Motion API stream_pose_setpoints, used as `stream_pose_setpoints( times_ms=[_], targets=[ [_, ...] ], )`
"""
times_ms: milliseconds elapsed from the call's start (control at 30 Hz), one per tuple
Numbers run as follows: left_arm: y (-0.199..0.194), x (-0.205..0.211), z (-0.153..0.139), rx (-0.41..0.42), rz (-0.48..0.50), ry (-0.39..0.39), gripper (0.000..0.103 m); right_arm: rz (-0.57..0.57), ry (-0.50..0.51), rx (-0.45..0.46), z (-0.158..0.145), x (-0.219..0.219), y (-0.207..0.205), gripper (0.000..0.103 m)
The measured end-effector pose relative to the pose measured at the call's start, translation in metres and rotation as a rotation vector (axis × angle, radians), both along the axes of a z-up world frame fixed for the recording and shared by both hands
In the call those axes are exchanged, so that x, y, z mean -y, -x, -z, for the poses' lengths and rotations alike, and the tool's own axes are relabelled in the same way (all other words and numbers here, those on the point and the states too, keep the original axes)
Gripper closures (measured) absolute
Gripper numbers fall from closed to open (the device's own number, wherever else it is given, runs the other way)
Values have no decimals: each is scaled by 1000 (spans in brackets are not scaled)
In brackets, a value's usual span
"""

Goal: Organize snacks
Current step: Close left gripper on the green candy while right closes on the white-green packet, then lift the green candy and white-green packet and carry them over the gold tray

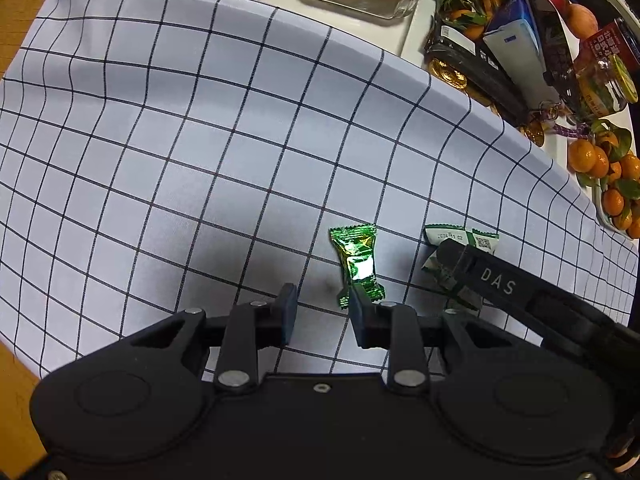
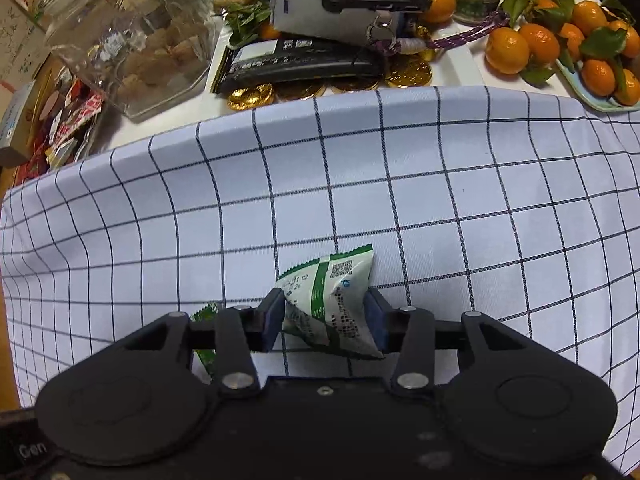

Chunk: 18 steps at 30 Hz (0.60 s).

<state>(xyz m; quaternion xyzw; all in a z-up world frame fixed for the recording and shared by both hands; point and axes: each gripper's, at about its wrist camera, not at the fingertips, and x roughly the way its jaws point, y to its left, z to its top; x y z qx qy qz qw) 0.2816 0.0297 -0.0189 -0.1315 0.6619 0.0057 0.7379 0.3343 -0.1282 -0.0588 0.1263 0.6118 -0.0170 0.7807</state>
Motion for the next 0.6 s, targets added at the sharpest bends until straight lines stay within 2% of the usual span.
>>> stream_pose_setpoints(
  times_ms=[300, 600],
  targets=[
    [-4, 14, 8, 8, 12, 12, 64, 52, 21, -58, -2, 26, 3, 62],
    [-8, 36, 17, 22, 45, -46, 64, 59, 47, -111, -8, 53, 22, 64]
  ],
)
